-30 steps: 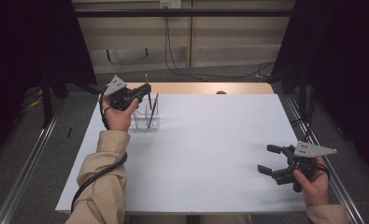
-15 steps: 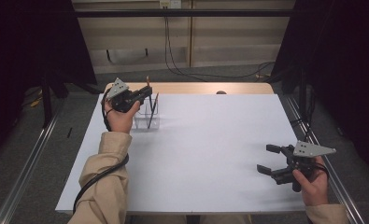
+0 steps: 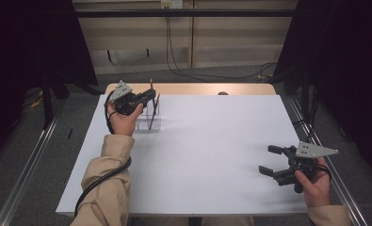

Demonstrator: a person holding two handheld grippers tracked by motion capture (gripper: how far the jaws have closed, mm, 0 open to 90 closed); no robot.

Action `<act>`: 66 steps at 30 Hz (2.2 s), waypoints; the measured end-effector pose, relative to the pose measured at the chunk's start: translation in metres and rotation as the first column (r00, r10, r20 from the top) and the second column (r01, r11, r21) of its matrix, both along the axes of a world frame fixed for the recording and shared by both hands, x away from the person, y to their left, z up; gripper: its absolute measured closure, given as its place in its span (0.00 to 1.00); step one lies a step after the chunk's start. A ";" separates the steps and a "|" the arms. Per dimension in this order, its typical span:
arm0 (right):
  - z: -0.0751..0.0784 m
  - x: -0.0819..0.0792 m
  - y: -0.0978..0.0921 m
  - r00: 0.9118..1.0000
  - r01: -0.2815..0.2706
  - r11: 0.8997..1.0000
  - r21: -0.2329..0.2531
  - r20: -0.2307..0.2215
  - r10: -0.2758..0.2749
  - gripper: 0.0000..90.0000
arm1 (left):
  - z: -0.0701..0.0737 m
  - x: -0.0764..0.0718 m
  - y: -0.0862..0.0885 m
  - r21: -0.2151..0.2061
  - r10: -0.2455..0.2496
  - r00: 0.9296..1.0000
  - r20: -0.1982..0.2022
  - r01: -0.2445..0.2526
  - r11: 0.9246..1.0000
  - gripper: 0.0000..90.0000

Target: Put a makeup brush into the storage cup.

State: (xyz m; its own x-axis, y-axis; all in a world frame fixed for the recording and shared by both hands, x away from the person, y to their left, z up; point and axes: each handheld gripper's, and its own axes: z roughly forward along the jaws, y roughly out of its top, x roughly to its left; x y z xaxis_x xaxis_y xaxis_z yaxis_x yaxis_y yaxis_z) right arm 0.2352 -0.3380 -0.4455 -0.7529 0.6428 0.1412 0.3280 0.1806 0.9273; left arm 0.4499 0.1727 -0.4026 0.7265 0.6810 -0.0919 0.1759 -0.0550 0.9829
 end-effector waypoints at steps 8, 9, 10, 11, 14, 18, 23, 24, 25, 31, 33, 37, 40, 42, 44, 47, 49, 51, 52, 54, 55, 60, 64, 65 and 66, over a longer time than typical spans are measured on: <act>0.000 0.001 0.000 1.000 -0.002 1.000 0.001 0.004 0.002 0.09 | -0.004 0.000 0.000 -0.006 0.003 1.000 -0.010 -0.003 1.000 0.92; 0.001 0.002 0.001 1.000 -0.003 1.000 0.001 0.003 0.003 0.09 | -0.004 0.000 0.000 -0.006 -0.001 1.000 -0.011 0.001 1.000 0.93; 0.001 0.002 0.001 1.000 -0.004 1.000 0.001 0.003 0.004 0.09 | -0.005 0.000 0.000 -0.004 -0.002 1.000 -0.012 0.002 1.000 0.92; 0.001 0.002 0.001 1.000 -0.005 1.000 0.001 0.002 0.005 0.09 | -0.006 0.000 -0.001 -0.006 0.001 1.000 -0.016 -0.001 1.000 0.92; 0.000 0.002 0.001 1.000 -0.006 1.000 0.000 0.003 0.006 0.09 | -0.007 0.000 -0.001 -0.001 -0.002 1.000 -0.018 0.002 1.000 0.92; 0.001 0.002 0.001 1.000 -0.006 1.000 0.001 0.004 0.006 0.09 | -0.009 0.000 0.000 -0.002 -0.001 1.000 -0.021 0.001 1.000 0.92; 0.001 0.002 0.001 1.000 -0.007 1.000 -0.002 0.004 0.007 0.09 | -0.011 0.000 -0.001 0.004 -0.003 1.000 -0.025 0.003 1.000 0.92; 0.001 0.002 0.001 1.000 -0.008 1.000 -0.002 0.004 0.008 0.09 | -0.012 0.000 -0.001 0.007 -0.004 1.000 -0.025 0.004 1.000 0.92; 0.001 0.001 0.001 1.000 -0.007 1.000 -0.003 0.004 0.007 0.09 | -0.012 -0.001 -0.002 0.001 -0.006 1.000 -0.030 0.006 1.000 0.92; 0.002 0.001 0.002 1.000 -0.009 1.000 -0.005 0.008 0.009 0.09 | -0.016 0.000 -0.002 0.013 -0.004 0.999 -0.041 0.005 1.000 0.92; 0.002 0.001 0.002 1.000 -0.011 1.000 -0.005 0.008 0.011 0.09 | -0.017 0.000 -0.002 0.013 -0.002 0.999 -0.044 0.003 1.000 0.92; 0.002 0.001 0.002 1.000 -0.008 1.000 -0.007 0.009 0.008 0.09 | -0.019 0.000 -0.003 0.004 -0.007 0.999 -0.053 0.008 1.000 0.92; 0.002 0.000 0.002 1.000 -0.008 1.000 -0.005 0.009 0.008 0.09 | -0.019 0.001 -0.004 -0.004 -0.014 0.997 -0.078 0.014 1.000 0.89; 0.002 0.000 0.002 1.000 -0.012 1.000 -0.004 0.010 0.012 0.09 | -0.018 0.001 -0.004 -0.032 -0.027 0.995 -0.095 0.024 0.999 0.78; 0.002 0.000 0.003 1.000 -0.013 1.000 -0.008 0.009 0.013 0.09 | -0.017 0.001 -0.003 -0.035 -0.022 0.995 -0.102 0.019 0.999 0.73; 0.002 -0.003 0.002 1.000 -0.012 1.000 -0.011 0.009 0.012 0.09 | -0.016 0.001 -0.001 -0.050 -0.011 0.994 -0.112 0.006 0.999 0.58; 0.001 -0.005 0.001 1.000 -0.009 1.000 -0.013 0.006 0.009 0.09 | -0.016 0.001 -0.001 -0.034 0.006 0.994 -0.109 -0.010 0.999 0.47; 0.002 -0.007 -0.001 1.000 -0.001 1.000 -0.009 0.006 0.002 0.09 | -0.016 0.000 0.000 -0.030 0.008 0.994 -0.108 -0.012 0.999 0.40; 0.002 -0.007 -0.002 1.000 0.003 1.000 -0.007 0.008 -0.003 0.09 | -0.015 0.000 0.001 -0.027 0.017 0.994 -0.112 -0.020 0.999 0.37; 0.003 -0.008 -0.002 1.000 0.008 1.000 -0.003 0.011 -0.008 0.09 | -0.015 -0.002 0.002 -0.029 0.020 0.993 -0.114 -0.024 0.999 0.31; 0.003 -0.007 -0.002 1.000 0.007 1.000 -0.005 0.012 -0.007 0.09 | -0.015 -0.003 0.003 -0.030 0.018 0.993 -0.113 -0.022 0.999 0.30; 0.002 -0.006 0.002 1.000 -0.005 1.000 -0.012 0.008 0.005 0.09 | -0.016 -0.009 0.008 -0.023 0.010 0.994 -0.107 -0.013 1.000 0.23; 0.002 -0.004 0.003 1.000 -0.009 1.000 -0.012 0.008 0.009 0.09 | -0.018 -0.014 0.012 -0.010 0.007 0.995 -0.104 -0.008 1.000 0.21; 0.002 -0.004 0.003 1.000 -0.010 1.000 -0.011 0.008 0.011 0.09 | -0.018 -0.015 0.012 -0.015 0.009 0.994 -0.106 -0.011 1.000 0.20; 0.002 -0.004 0.003 1.000 -0.011 1.000 -0.013 0.008 0.011 0.09 | -0.019 -0.016 0.013 -0.017 0.007 0.995 -0.103 -0.009 1.000 0.20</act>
State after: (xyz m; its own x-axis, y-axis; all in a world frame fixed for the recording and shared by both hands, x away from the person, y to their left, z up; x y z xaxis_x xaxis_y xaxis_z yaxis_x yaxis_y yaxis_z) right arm 0.2316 -0.3346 -0.4434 -0.7611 0.6360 0.1274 0.3188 0.1957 0.9274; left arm 0.4336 0.1854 -0.4214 0.7069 0.6845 -0.1778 0.2766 -0.0362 0.9603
